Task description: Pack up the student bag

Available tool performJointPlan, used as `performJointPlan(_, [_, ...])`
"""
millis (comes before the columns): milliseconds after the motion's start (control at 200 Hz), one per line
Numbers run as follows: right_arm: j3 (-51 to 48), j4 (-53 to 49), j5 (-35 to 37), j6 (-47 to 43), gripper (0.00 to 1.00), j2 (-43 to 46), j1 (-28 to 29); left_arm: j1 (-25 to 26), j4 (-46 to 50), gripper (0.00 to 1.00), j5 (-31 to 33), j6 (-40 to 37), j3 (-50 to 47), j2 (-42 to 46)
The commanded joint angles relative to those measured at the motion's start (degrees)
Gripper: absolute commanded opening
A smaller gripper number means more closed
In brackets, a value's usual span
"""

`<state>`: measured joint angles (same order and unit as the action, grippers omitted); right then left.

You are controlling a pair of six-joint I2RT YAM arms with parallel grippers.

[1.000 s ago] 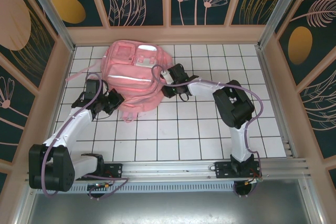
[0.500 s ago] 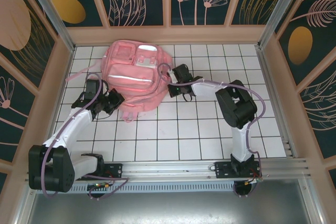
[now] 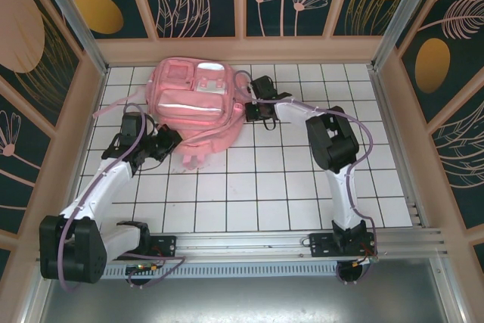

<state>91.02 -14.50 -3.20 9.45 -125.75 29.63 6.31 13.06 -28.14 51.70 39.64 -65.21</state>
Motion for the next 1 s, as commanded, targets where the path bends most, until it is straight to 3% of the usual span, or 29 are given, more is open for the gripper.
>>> performJointPlan(0, [0.49,-2.32,10.84,3.04,0.00,0.19,-6.36,1.43,-9.26,0.00,-4.99,3.25,-0.18,4.09])
performJointPlan(315, [-6.49,-2.99,15.75,5.25,0.00,7.16,-13.58,14.67,-17.03,0.00,-1.28,10.45,1.29,0.16])
performJointPlan(445, [-10.31,-3.47,17.27,6.30,0.00,10.20,-17.21,17.99,-17.40,0.00,-0.29,10.69,2.78,-2.02])
performJointPlan(580, [-15.22,-0.84,14.11,4.44,0.00,14.42,-19.55,19.93,-17.80,0.00,0.22,10.86,3.75,-3.81])
performJointPlan(665, [-18.25,1.90,10.39,2.80,0.01,17.37,-19.49,20.16,-17.95,0.30,0.22,10.79,4.14,-4.60])
performJointPlan(735, [-20.71,4.42,5.62,2.09,0.21,19.96,-19.24,20.14,-17.24,0.56,0.67,9.91,5.04,-5.17])
performJointPlan(786, [-22.11,5.66,4.33,2.47,0.42,21.77,-18.98,20.19,-15.12,0.65,1.41,8.26,6.75,-5.75])
performJointPlan(826, [-22.99,6.29,4.28,2.74,0.54,23.30,-18.70,20.15,-11.93,0.72,3.14,6.17,8.98,-6.36])
performJointPlan(941, [-25.37,7.57,4.34,3.84,0.70,28.35,-18.57,19.82,-2.23,0.88,9.77,-0.89,15.70,-7.90])
performJointPlan(996, [-26.33,7.94,5.22,4.08,0.72,31.29,-18.64,19.19,1.45,0.95,13.86,-3.66,20.11,-8.65])
